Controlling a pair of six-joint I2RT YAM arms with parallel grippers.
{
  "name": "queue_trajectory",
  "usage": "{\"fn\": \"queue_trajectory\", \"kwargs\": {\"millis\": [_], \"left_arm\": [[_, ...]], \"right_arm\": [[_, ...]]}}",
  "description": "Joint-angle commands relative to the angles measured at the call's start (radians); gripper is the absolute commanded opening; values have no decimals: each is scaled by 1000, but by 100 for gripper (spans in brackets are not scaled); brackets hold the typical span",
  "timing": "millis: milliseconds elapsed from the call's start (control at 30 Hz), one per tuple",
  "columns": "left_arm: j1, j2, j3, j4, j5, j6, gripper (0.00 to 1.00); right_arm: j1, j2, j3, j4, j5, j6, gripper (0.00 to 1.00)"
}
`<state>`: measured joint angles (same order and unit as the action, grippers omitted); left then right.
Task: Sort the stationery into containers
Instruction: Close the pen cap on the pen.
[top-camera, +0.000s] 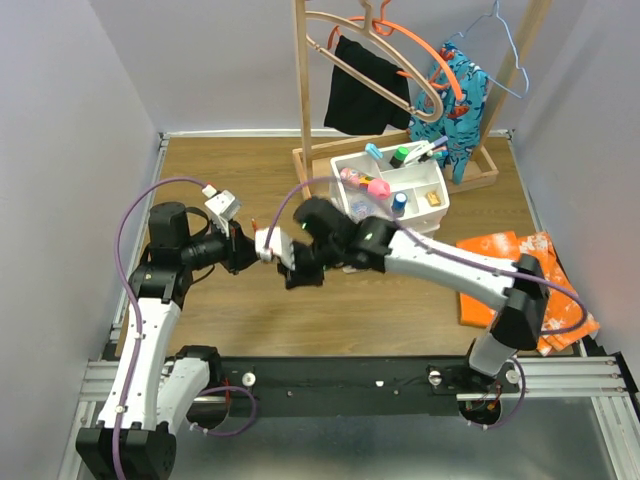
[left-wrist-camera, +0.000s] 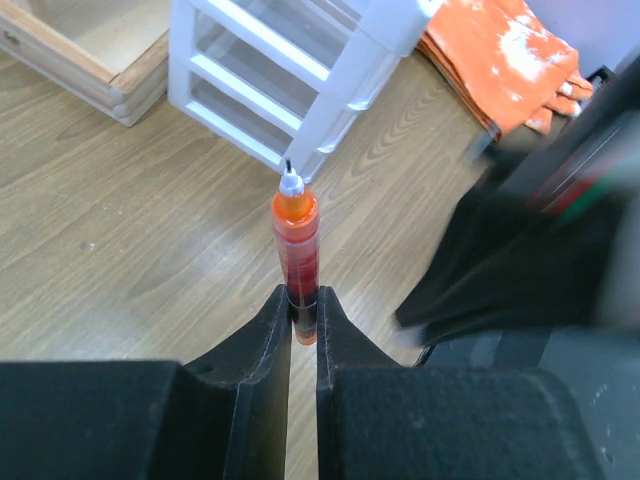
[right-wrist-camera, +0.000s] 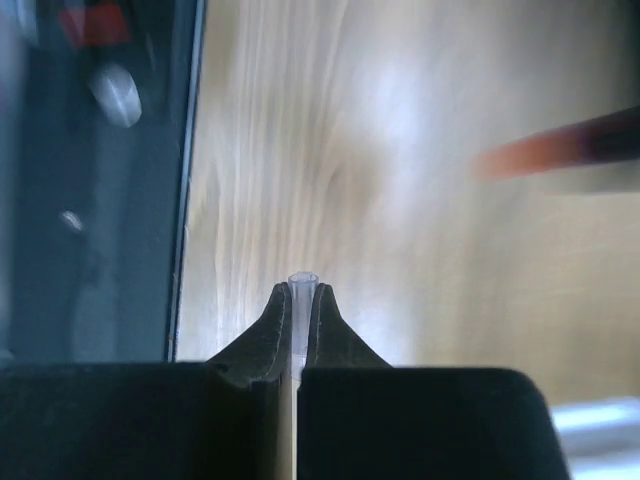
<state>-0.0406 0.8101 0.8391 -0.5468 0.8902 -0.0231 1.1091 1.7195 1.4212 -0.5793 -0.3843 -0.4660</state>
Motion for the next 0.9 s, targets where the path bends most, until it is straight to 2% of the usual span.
{"fn": "queue_trajectory", "kwargs": {"millis": [0,133,167,233,267,300,400,567,700,867], "left_arm": [[1,-17,-11,-21,99,78,12],[-1,7,-2,-35,164,132,11],[-1,18,3,-33,179,138,11],[-2,53,18,8,248,108,10],[-5,66,21,39,277,79,9],[-10,78,26,121,321,-17,8],[-59,138,75,192,348,-89,4],[-123,248,204,64,404,-50,2],[-136,273,250,109,461,-167,0],[-137,273,255,128,472,-213,0]], "right_arm": [[-116,-132,260,-133,-175,133,1],[-181,-231,300,11,-240,288,1],[-192,-256,259,121,-234,393,1],[-199,-323,204,246,-208,511,1],[-209,-340,173,369,-199,606,1],[-213,-350,130,427,-197,640,1],[-227,-315,102,625,-232,765,1],[-275,-189,64,980,-269,993,1],[-298,-135,55,1049,-251,1029,1],[-308,-103,84,1085,-255,1034,1]]}}
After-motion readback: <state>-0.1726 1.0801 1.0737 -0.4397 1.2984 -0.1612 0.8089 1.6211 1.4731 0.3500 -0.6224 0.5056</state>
